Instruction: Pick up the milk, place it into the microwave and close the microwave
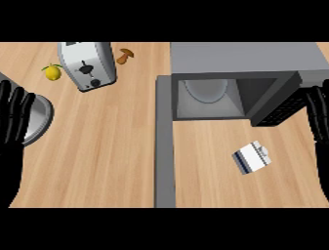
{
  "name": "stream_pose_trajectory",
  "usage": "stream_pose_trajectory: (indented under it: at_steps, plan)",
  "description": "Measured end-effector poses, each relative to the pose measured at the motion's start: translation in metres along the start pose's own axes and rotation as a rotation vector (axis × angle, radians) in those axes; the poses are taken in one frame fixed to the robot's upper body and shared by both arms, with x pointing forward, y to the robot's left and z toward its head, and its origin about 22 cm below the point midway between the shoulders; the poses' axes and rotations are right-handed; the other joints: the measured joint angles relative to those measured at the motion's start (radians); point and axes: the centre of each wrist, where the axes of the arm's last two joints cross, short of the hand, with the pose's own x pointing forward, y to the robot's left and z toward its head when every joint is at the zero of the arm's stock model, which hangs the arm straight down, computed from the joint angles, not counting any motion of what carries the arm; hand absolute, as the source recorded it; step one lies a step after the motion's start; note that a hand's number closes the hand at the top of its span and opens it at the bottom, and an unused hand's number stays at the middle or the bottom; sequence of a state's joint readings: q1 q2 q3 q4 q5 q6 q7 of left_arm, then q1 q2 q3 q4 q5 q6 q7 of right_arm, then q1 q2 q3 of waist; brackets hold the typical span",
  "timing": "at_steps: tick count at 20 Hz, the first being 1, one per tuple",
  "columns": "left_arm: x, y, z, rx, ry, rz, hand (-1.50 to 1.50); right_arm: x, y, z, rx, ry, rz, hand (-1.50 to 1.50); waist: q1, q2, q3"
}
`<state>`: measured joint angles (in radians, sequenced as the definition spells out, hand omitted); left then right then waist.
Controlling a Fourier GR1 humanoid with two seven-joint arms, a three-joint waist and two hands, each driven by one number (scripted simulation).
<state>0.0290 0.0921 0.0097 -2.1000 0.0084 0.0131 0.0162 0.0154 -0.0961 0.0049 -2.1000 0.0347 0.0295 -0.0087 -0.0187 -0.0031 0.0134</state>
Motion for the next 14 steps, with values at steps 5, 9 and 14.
stream_pose_trajectory:
  at_steps: [5,9,14]
  plan:
    - [0.003,0.016,-0.010,-0.052,-0.006,0.001,-1.50,0.009,-0.014,0.013,0.029,-0.005,-0.002,-1.50,0.010,0.002,-0.010]
    - [-0.003,0.026,-0.007,-0.082,0.034,0.130,-1.50,0.011,-0.016,0.020,0.107,0.010,-0.076,-1.50,0.015,0.001,-0.012]
    - [0.015,0.048,0.005,-0.092,0.063,0.216,-1.50,0.012,-0.022,0.031,0.124,0.032,-0.110,-1.50,0.019,0.001,-0.013]
